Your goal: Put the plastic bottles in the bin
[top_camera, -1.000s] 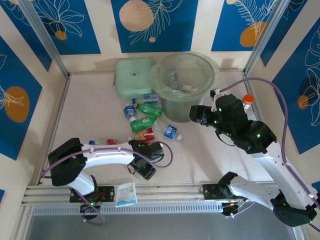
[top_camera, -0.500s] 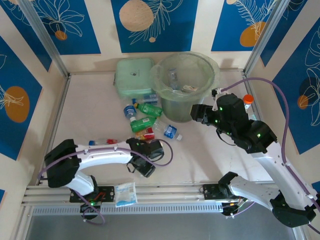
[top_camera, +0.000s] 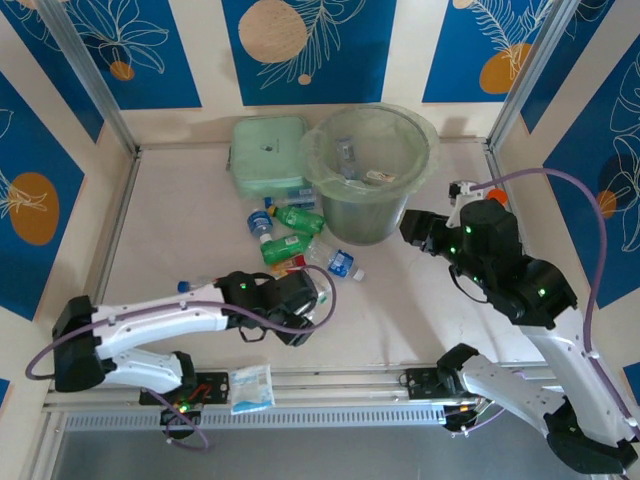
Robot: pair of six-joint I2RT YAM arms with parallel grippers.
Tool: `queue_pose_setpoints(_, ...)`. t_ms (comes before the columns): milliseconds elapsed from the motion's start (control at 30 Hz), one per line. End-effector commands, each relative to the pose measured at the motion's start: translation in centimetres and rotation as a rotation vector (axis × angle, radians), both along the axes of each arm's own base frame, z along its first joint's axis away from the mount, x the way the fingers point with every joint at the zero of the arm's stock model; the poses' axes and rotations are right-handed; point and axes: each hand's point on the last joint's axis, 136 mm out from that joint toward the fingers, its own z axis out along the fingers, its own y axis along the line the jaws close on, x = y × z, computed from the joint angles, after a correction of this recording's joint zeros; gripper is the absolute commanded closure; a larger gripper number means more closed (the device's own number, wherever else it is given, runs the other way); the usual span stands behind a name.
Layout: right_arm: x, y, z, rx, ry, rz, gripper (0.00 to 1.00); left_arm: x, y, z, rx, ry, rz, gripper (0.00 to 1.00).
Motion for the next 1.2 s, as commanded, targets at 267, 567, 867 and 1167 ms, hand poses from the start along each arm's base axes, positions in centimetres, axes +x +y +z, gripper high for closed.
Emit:
queue_pose_setpoints(267, -0.4, -2.7, -0.6, 0.034, 0.016, -0.113, 0.37, 2.6, -3.4, 12.4, -0.245, -0.219, -0.048, 0.42)
queue_pose_setpoints(567, -0.7, -2.4, -1.2, 0.049, 0.038, -0.100, 0.38, 8.2, -7.1, 21.7, -0.370, -0.339, -0.005, 0.43)
queue_pose_setpoints(867, -1.2, -2.4, -1.6, 0.065, 0.052, -0.094, 0.39, 18.9, -10.2, 27.7, -0.387, -0.543, 0.134, 0.44)
queue_pose_setpoints(1167, -1.9, -2.4, -3.0, 0.080, 0.089, -0.091, 0.39, 27.3, -12.1, 28.1, -0.458, -0.579, 0.223, 0.42)
